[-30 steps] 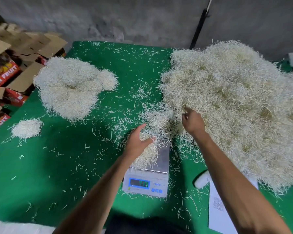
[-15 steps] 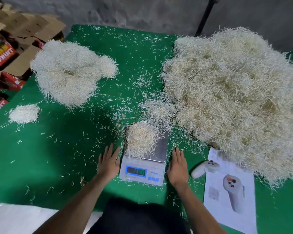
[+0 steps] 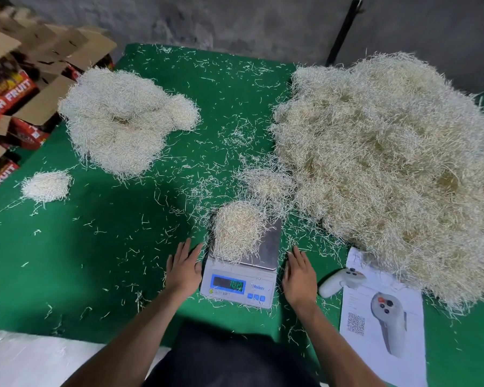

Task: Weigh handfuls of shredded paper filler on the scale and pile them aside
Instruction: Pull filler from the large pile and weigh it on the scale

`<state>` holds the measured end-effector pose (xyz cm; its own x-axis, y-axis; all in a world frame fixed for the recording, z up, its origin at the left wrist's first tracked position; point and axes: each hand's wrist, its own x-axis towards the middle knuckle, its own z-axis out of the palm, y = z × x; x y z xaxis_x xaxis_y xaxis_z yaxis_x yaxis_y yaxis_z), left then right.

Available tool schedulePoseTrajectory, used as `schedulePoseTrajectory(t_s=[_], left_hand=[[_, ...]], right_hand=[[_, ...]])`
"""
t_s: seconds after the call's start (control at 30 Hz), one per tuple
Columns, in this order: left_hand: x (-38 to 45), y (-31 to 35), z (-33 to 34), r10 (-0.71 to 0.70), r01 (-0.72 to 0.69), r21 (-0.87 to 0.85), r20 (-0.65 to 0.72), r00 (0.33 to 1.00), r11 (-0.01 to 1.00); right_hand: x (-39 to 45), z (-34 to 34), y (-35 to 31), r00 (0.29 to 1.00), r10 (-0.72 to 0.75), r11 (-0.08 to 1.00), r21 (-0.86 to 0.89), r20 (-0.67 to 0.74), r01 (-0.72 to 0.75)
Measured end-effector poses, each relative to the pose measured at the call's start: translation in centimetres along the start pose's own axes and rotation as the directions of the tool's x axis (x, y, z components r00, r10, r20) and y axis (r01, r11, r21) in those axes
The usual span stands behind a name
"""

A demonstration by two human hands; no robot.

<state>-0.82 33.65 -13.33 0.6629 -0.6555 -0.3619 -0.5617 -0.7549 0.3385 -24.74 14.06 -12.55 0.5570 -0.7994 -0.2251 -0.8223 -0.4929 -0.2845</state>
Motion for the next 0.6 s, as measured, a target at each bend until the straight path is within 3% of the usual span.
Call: schedulePoseTrajectory(t_s=[0.1, 0.2, 0.33, 0.43, 0.47, 0.53, 0.6], left_hand=[[0.6, 0.3, -1.3, -0.03, 0.03, -0.008, -0.018, 0.999, 1.0], [1.5, 1.6, -3.6, -0.084, 0.068, -0.17, -0.088, 0.993, 0.983], [1.7, 5.7, -6.2, -0.147, 0.009, -0.518, -0.226, 0.963, 0.855], [1.2, 9.7, -6.7, -0.157, 0.032, -0.675, -0.125, 0.98, 0.737], [1.2, 10.8, -6.5, -0.145, 0.067, -0.757, -0.038, 0.989, 0.65], [1.5, 12.4, -6.6, -0.198, 0.223, -0.923, 0.166, 0.966, 0.314], [2.1, 12.6, -7.2, -0.219, 0.321, -0.947, 0.315, 0.923, -0.008]], right_hand=[[1.4, -1.5, 0.0, 0.996, 0.053, 0.982, 0.187, -0.076, -0.038], [3.3, -3.7, -1.6, 0.984, 0.13, 0.902, 0.427, -0.121, -0.067], [5.1, -7.2, -6.3, 0.938, 0.072, 0.817, 0.559, -0.34, 0.14], [5.1, -7.2, -10.7, 0.992, -0.091, 0.729, 0.672, -0.089, 0.128], [4.6, -6.7, -12.1, 0.989, -0.146, 0.712, 0.694, -0.002, 0.106], [3.8, -5.6, -14.5, 0.982, -0.17, 0.626, 0.778, 0.081, 0.044], [4.1, -5.5, -16.3, 0.994, -0.037, 0.393, 0.916, 0.103, -0.08]])
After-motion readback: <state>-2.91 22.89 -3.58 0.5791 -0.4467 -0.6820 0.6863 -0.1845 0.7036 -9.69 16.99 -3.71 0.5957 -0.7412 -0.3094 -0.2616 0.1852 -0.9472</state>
